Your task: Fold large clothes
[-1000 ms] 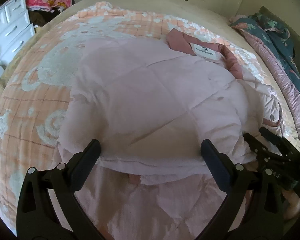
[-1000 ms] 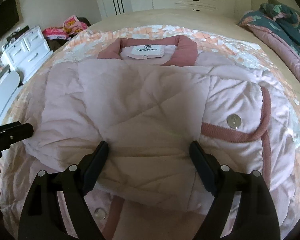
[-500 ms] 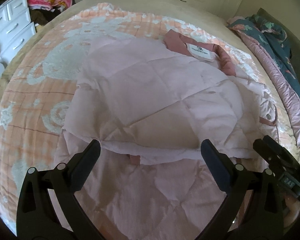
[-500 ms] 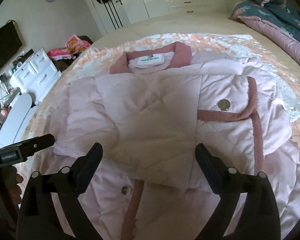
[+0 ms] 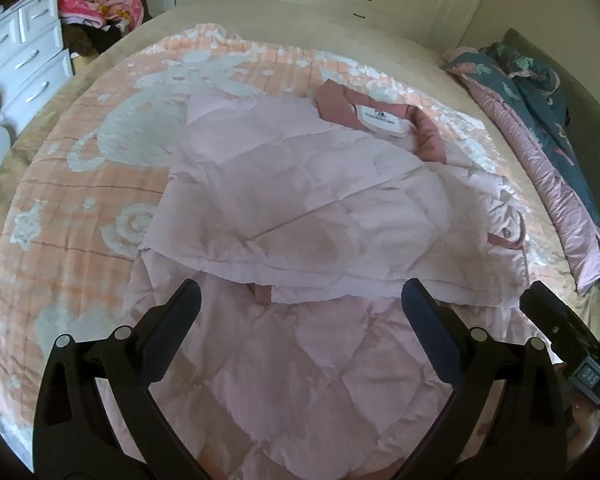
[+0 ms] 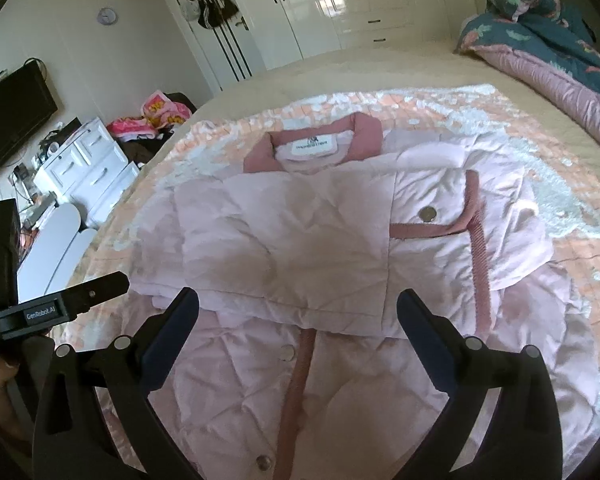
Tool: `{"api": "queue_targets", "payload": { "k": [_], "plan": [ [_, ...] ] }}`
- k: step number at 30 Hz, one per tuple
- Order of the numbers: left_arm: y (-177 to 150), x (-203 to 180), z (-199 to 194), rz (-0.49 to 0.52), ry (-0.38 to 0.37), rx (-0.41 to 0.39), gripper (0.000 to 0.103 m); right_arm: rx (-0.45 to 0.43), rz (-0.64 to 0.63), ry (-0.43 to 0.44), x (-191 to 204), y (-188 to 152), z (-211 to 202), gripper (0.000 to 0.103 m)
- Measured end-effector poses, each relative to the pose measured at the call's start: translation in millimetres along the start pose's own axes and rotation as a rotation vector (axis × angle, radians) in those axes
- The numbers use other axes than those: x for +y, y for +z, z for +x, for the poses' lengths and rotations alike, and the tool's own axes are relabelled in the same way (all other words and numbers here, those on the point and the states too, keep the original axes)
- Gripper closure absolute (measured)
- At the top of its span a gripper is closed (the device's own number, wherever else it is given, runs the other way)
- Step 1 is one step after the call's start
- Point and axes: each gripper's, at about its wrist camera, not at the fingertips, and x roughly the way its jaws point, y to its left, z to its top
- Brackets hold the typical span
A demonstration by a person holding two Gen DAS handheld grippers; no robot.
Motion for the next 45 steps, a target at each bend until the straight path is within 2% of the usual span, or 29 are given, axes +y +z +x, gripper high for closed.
{"api": "queue_targets", "payload": {
  "k": [23, 45],
  "plan": [
    [-13, -18, -89, 0.012, -0.038, -0.135, 0.009, -0.14, -0.039, 0.02, 18, 5, -103, 0.004],
    [-38, -30, -128, 0.046, -0.068, -0.193, 0.009, -0.183, -0.075, 0.032, 21, -10, -152, 0.004]
  ]
}}
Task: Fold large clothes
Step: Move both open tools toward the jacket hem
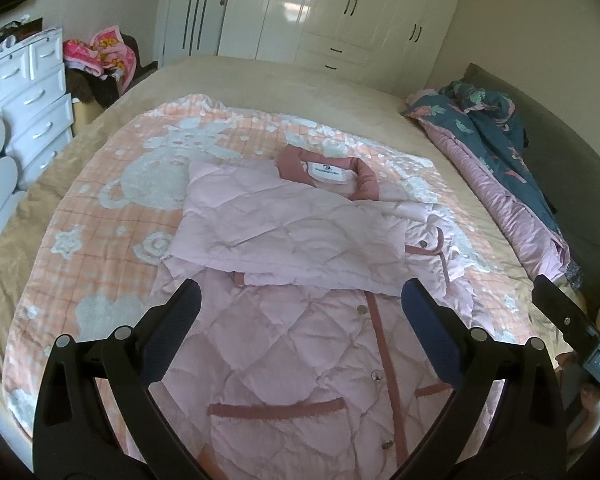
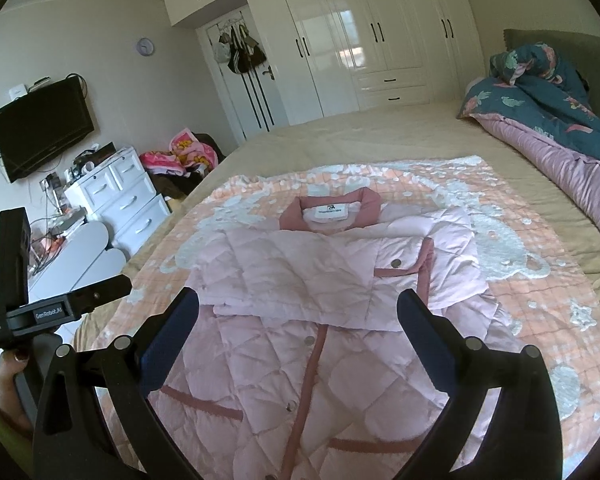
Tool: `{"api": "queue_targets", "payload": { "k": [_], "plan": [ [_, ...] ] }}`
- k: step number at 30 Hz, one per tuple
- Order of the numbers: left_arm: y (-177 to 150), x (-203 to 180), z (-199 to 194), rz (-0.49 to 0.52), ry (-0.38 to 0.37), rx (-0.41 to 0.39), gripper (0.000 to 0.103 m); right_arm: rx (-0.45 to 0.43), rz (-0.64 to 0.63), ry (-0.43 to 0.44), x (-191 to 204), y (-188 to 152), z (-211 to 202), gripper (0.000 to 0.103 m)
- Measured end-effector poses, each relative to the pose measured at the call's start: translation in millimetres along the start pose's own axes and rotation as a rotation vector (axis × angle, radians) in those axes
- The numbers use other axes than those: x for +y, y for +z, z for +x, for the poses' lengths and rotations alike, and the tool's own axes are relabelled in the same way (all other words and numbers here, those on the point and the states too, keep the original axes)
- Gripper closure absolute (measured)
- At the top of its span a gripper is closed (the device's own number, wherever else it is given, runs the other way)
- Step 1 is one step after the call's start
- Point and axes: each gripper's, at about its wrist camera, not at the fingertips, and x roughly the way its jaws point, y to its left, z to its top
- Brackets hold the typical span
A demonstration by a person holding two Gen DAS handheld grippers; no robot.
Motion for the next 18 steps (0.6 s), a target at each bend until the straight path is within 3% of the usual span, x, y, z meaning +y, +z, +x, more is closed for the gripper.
{"api": "queue_targets", "payload": {
  "k": [18],
  "plan": [
    [-38, -6, -10, 0.018, 0.018, 0.01, 0.009, 0.005, 0.02, -0.016, -25, -26, -28, 0.004]
  ]
}}
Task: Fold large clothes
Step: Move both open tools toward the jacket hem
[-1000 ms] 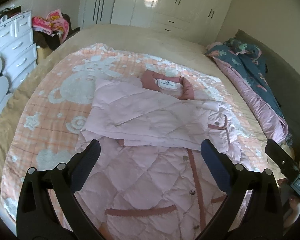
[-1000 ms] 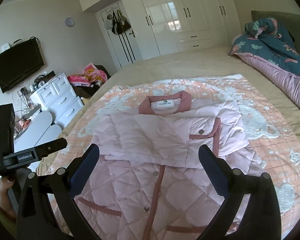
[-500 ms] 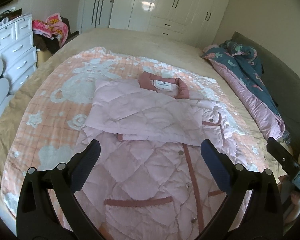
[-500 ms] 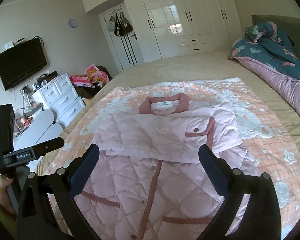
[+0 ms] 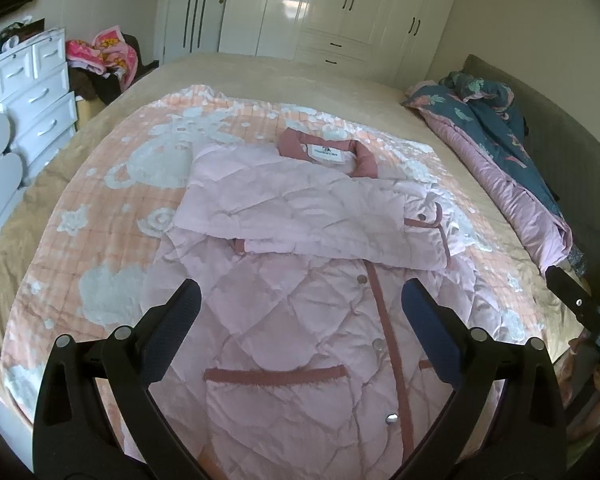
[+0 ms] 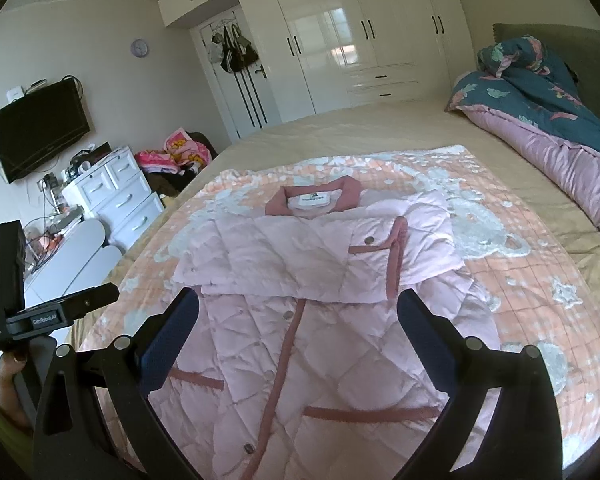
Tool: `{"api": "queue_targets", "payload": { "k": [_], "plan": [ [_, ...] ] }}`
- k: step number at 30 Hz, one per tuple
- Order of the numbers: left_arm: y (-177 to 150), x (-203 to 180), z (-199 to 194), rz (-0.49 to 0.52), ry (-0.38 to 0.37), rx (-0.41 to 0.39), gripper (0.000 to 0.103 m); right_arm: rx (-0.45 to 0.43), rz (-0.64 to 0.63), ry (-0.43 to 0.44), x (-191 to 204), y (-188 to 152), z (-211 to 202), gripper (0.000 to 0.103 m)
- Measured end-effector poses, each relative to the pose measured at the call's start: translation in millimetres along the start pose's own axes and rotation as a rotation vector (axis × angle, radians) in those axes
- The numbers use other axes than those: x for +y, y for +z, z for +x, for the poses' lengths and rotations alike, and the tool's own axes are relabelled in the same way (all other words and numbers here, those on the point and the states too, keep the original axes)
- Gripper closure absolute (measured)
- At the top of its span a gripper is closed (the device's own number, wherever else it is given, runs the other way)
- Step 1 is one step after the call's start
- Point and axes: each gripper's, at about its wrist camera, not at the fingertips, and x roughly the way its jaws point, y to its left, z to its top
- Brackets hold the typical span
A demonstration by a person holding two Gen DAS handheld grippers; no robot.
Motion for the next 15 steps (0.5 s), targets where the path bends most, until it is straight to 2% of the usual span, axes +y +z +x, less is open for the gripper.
{"api": "queue_targets", "payload": {
  "k": [15],
  "plan": [
    [-40, -6, 2, 0.015, -0.004, 0.033, 0.009, 0.002, 0.023, -0.048, -30, -21, -24, 0.004]
  ]
}}
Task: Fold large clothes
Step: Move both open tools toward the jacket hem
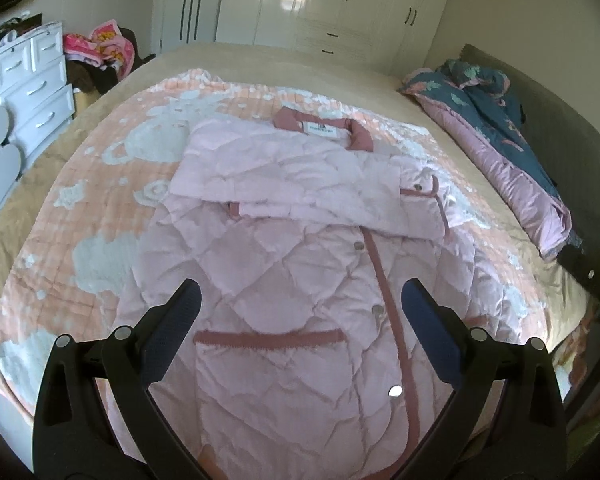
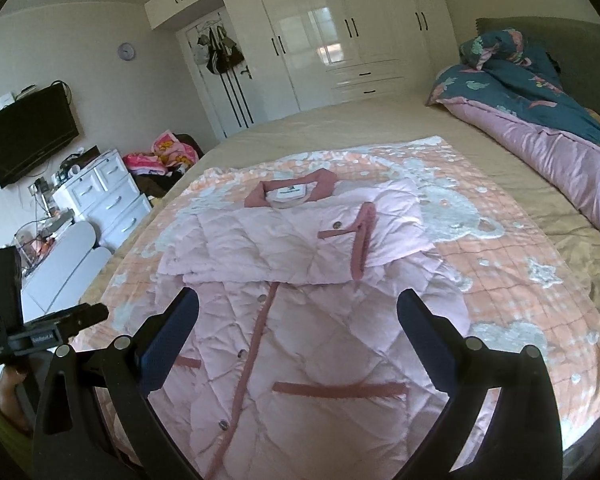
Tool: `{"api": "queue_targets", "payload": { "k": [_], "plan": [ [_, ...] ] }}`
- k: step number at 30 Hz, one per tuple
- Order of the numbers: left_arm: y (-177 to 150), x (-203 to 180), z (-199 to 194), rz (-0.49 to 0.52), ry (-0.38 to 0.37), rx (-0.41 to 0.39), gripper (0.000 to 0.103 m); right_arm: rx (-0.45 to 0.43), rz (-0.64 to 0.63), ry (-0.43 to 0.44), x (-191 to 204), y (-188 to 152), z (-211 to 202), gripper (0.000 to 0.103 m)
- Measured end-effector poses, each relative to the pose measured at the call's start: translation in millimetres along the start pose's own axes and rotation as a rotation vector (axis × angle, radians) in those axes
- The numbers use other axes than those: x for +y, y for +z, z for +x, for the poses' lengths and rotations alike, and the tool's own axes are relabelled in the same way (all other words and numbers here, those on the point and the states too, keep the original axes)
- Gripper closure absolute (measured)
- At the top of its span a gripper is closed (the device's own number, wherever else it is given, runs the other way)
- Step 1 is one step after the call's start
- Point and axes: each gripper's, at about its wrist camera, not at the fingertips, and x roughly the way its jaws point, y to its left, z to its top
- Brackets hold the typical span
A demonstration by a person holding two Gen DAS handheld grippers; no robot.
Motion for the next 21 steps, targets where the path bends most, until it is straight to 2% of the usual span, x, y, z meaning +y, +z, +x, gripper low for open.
{"api": "queue_targets", "payload": {
  "k": [11, 21],
  "plan": [
    [-32, 23, -1, -0.01, 0.042, 0.029, 0.009, 0.041, -0.007, -0.056, -25, -18, -10, 0.004],
    [-53, 54, 0, -0.043, 0.083, 0.044, 0.009, 0.146, -0.018, -0.105, -53, -56, -5, 0.004]
  ]
}}
